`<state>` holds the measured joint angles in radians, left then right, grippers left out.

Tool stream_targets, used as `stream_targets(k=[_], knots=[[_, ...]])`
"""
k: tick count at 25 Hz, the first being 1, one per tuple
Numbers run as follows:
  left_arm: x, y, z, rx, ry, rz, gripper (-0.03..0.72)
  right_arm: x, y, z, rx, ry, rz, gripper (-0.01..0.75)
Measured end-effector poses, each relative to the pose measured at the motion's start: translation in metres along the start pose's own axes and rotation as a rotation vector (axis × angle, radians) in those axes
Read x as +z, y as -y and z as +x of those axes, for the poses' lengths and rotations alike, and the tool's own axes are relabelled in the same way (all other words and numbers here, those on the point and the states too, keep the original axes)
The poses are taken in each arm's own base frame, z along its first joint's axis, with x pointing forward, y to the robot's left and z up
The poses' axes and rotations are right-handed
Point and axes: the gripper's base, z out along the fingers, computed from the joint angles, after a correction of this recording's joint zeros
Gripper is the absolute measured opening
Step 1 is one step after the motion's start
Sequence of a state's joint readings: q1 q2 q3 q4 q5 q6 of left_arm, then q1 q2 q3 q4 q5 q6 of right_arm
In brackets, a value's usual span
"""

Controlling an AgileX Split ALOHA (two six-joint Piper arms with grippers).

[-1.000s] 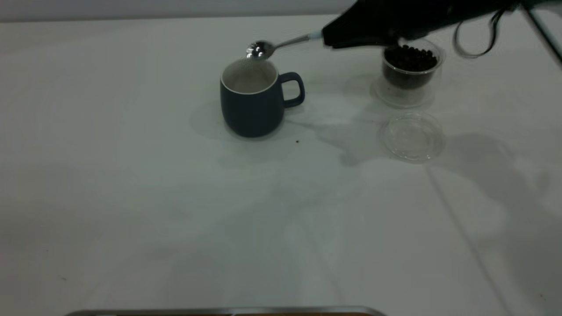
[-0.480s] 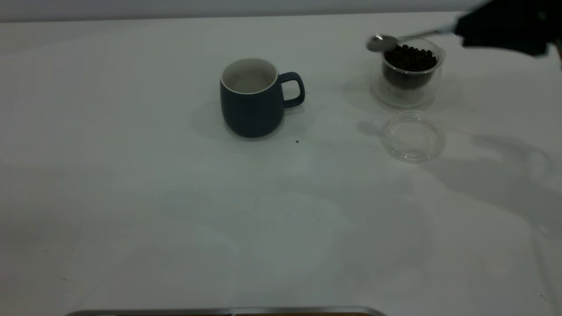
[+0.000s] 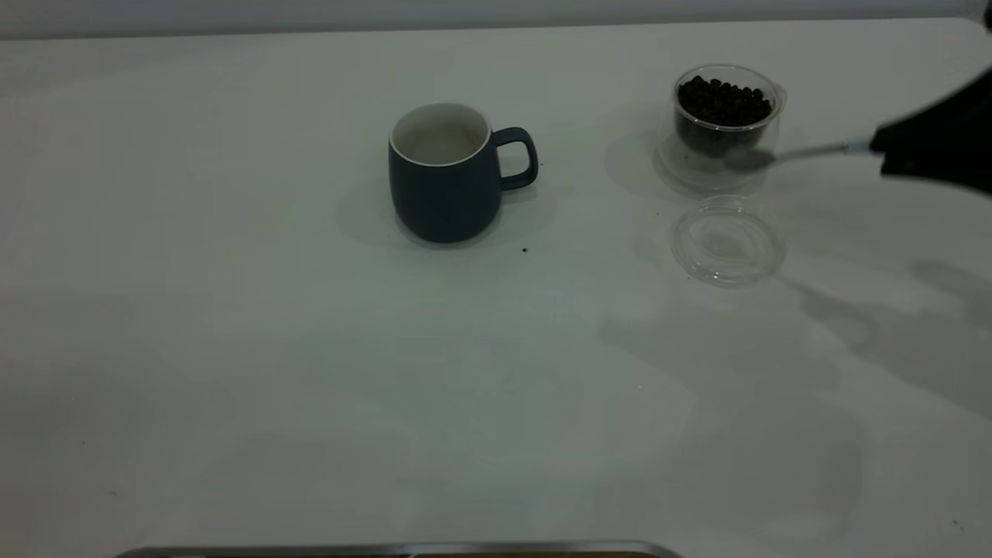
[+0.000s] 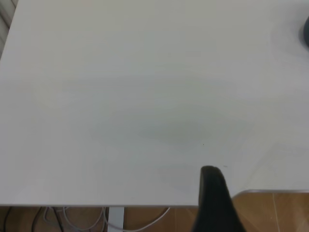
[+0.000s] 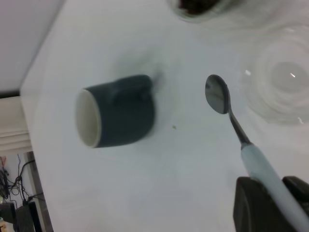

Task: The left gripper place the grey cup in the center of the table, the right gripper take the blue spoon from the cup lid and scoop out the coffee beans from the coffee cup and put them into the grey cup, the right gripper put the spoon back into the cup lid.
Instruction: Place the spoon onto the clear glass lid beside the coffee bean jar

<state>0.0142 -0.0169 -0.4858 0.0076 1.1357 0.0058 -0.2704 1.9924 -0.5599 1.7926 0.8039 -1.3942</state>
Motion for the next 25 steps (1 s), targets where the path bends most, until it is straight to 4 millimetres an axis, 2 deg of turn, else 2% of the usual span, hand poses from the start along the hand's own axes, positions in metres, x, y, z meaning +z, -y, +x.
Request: stream_targets(k=[3, 12, 18, 25], knots=[[0.0, 0.0, 0.0, 0.0, 0.0, 0.0, 0.548, 0.009, 0.016, 0.0, 0.034, -0.028, 0.019, 0.107], [0.0, 0.0, 0.0, 0.0, 0.0, 0.0, 0.548, 0.038, 0.036, -0.02, 0.06, -0.058, -0.017, 0.107], [0.0, 0.0, 0.0, 0.0, 0.0, 0.0, 0.548, 0.057, 0.051, -0.02, 0.076, -0.096, -0.053, 0.107], [0.0, 0.0, 0.0, 0.003, 0.0, 0.0, 0.548, 0.067, 0.062, -0.019, 0.036, -0.114, -0.067, 0.107]])
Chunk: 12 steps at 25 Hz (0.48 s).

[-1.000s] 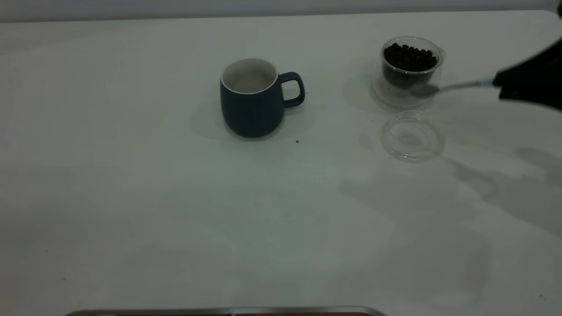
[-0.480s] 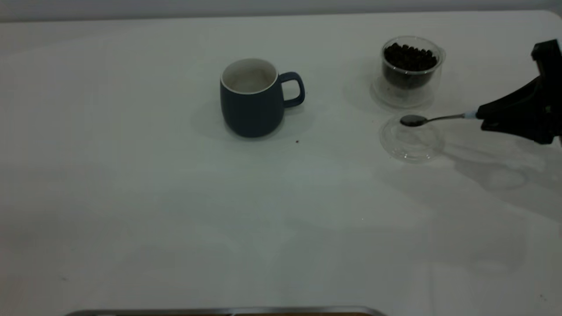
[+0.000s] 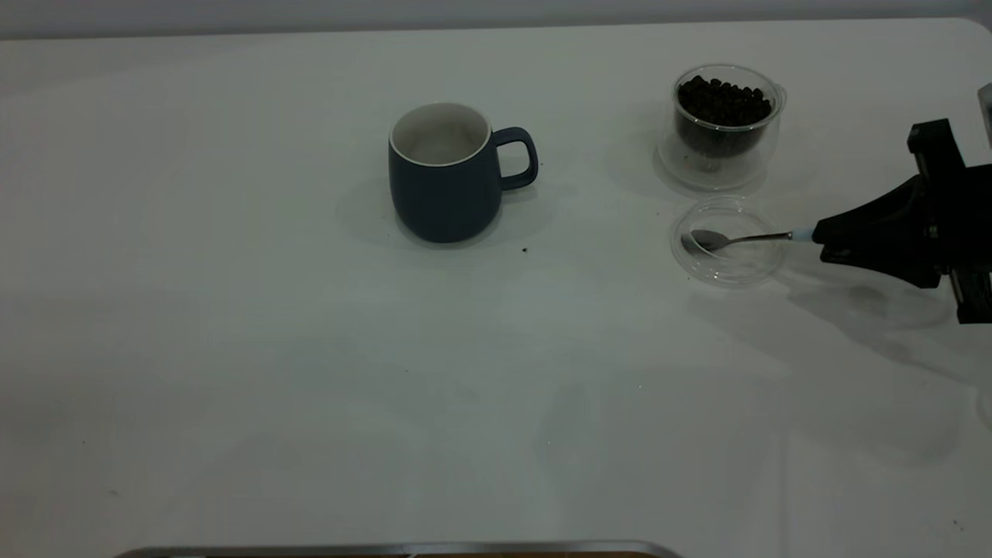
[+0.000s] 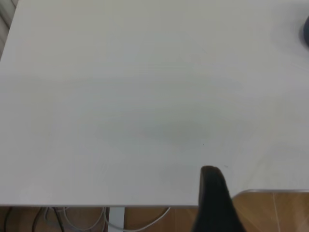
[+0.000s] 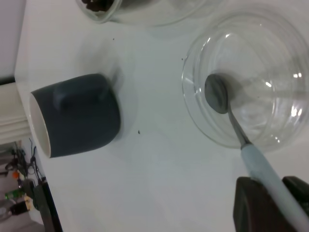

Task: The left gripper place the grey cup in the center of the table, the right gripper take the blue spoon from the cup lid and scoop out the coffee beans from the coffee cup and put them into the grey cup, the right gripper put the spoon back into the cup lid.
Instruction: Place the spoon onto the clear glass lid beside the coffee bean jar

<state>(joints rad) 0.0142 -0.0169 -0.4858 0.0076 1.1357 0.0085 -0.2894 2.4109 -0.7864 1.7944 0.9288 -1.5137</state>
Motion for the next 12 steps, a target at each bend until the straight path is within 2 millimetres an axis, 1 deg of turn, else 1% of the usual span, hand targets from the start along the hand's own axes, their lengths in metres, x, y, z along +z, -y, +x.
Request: stream_targets(k=[6, 12], knots=[[0.0, 0.0, 0.0, 0.0, 0.0, 0.0, 0.548, 0.005, 0.0022, -0.0052, -0.074, 0.001, -0.025, 0.107], [0.0, 0.0, 0.0, 0.0, 0.0, 0.0, 0.548, 0.0051, 0.0022, -0.0057, -0.118, 0.003, -0.026, 0.107]])
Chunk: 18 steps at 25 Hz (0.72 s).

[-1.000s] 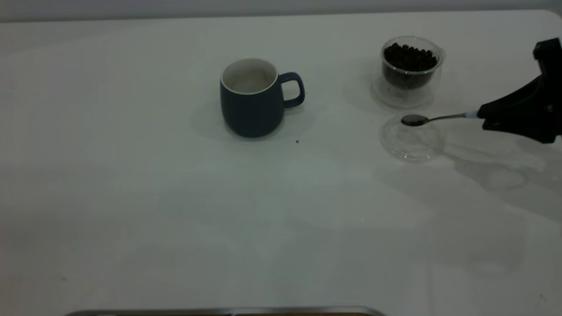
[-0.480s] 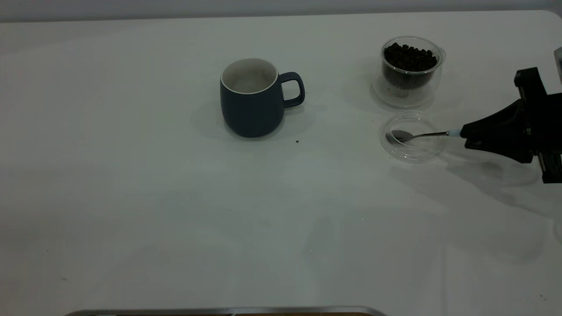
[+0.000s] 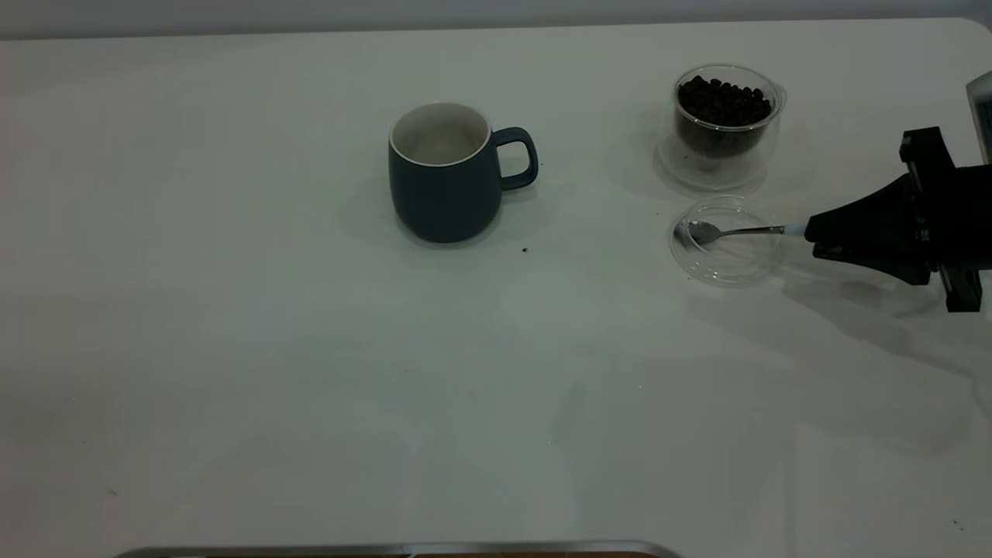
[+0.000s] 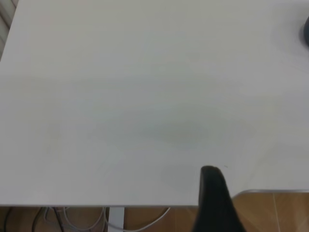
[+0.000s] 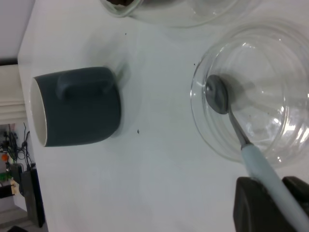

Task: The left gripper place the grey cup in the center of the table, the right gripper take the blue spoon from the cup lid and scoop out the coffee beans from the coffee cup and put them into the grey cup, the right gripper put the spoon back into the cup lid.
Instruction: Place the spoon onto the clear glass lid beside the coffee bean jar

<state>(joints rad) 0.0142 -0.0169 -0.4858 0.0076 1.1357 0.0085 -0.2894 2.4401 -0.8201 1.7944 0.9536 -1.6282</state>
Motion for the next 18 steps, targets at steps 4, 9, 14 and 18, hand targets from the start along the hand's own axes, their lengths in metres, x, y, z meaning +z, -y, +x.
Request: stream_targets(k=[4, 9, 14, 18], knots=[[0.0, 0.0, 0.0, 0.0, 0.0, 0.0, 0.548, 0.0, 0.0, 0.0, -0.024, 0.0, 0.0, 0.112], [0.0, 0.0, 0.0, -0.001, 0.0, 0.0, 0.548, 0.0, 0.0, 0.0, -0.023, 0.0, 0.0, 0.183], [0.0, 0.0, 0.0, -0.003, 0.0, 0.0, 0.548, 0.0, -0.0003, 0.0, -0.022, 0.0, -0.004, 0.434], [0.0, 0.0, 0.0, -0.003, 0.0, 0.0, 0.548, 0.0, 0.0005, 0.0001, 0.036, -0.001, 0.005, 0.642]])
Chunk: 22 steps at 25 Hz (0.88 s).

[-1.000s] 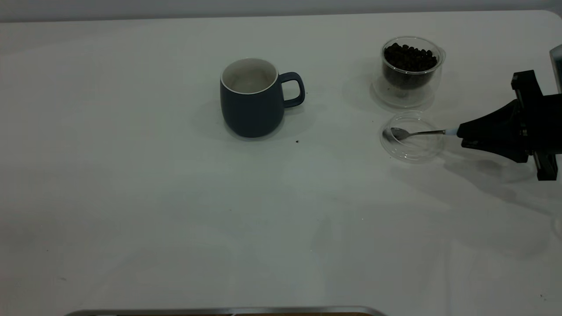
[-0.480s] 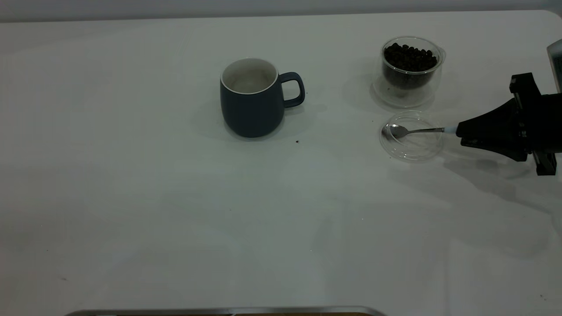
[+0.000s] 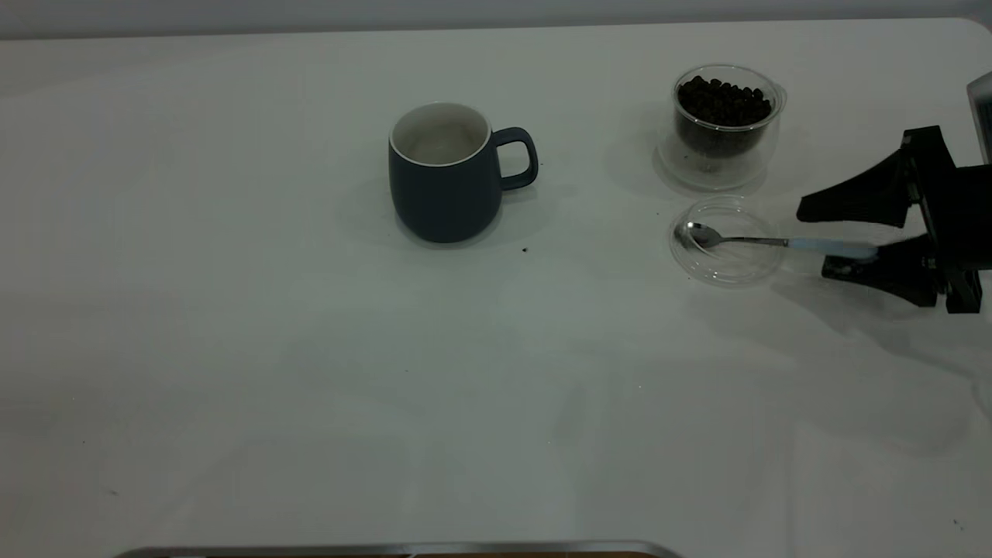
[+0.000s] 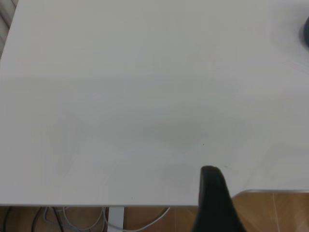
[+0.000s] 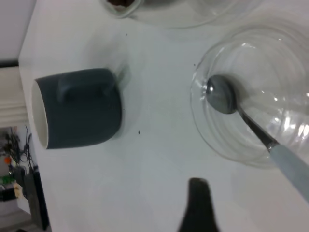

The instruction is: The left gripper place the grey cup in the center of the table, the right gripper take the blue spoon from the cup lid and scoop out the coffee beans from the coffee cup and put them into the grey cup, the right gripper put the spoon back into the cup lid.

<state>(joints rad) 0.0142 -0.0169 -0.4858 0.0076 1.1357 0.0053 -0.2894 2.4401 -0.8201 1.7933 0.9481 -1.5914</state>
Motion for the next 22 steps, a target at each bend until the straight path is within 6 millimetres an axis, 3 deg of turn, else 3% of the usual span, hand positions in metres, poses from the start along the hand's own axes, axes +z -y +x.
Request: stream_targets(k=[4, 11, 16, 22], knots=[[0.0, 0.0, 0.0, 0.0, 0.0, 0.0, 0.548, -0.009, 0.003, 0.0, 0.049, -0.042, 0.056, 0.695], [0.0, 0.0, 0.0, 0.0, 0.0, 0.0, 0.548, -0.057, -0.019, -0.014, 0.063, -0.084, 0.202, 0.685], [0.0, 0.0, 0.0, 0.0, 0.0, 0.0, 0.548, -0.098, -0.069, -0.021, -0.036, -0.052, 0.263, 0.663], [0.0, 0.0, 0.0, 0.0, 0.0, 0.0, 0.548, -0.148, -0.157, -0.008, -0.276, 0.065, 0.212, 0.603]])
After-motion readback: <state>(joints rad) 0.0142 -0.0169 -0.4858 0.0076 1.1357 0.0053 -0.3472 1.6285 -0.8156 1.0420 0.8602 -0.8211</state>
